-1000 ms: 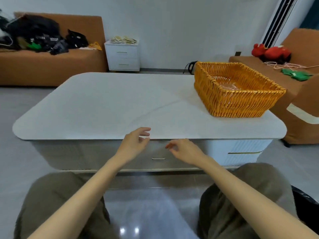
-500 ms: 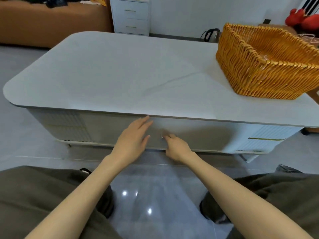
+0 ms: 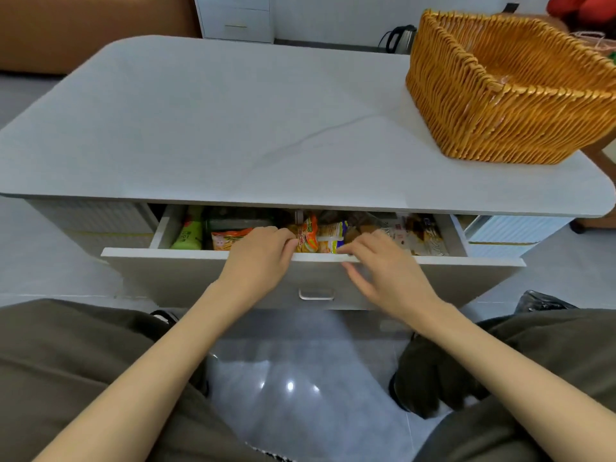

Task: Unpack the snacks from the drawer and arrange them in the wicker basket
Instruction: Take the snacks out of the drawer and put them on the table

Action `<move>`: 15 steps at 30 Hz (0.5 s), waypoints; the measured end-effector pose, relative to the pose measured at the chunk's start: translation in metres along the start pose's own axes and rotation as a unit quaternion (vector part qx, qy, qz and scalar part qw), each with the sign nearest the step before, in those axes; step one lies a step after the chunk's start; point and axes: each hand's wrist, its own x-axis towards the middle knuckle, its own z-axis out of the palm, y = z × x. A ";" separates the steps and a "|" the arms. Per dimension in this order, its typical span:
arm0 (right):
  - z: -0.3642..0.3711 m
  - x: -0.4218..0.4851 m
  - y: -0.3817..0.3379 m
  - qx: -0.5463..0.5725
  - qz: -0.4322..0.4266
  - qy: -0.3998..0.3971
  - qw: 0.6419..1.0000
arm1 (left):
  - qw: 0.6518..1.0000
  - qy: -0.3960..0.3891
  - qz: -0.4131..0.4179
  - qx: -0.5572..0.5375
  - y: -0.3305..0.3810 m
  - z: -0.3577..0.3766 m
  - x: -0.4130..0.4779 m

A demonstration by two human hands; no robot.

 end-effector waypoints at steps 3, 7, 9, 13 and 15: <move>-0.008 -0.003 0.012 0.001 0.053 -0.038 0.998 | 1.000 -0.019 -0.005 -0.005 0.003 0.000 -0.002; -0.002 -0.009 0.014 -0.005 0.103 -0.086 0.991 | 0.999 -0.028 -0.013 0.013 0.005 0.001 -0.012; 0.001 -0.008 0.015 -0.014 0.110 -0.096 0.989 | 0.999 -0.040 -0.018 0.013 0.005 -0.001 -0.013; 0.008 -0.005 0.017 0.041 0.150 -0.117 0.981 | 0.996 -0.084 -0.035 0.015 0.009 0.004 -0.014; 0.016 0.001 0.014 0.081 0.164 -0.134 0.974 | 0.996 -0.085 -0.035 0.020 0.008 0.010 -0.015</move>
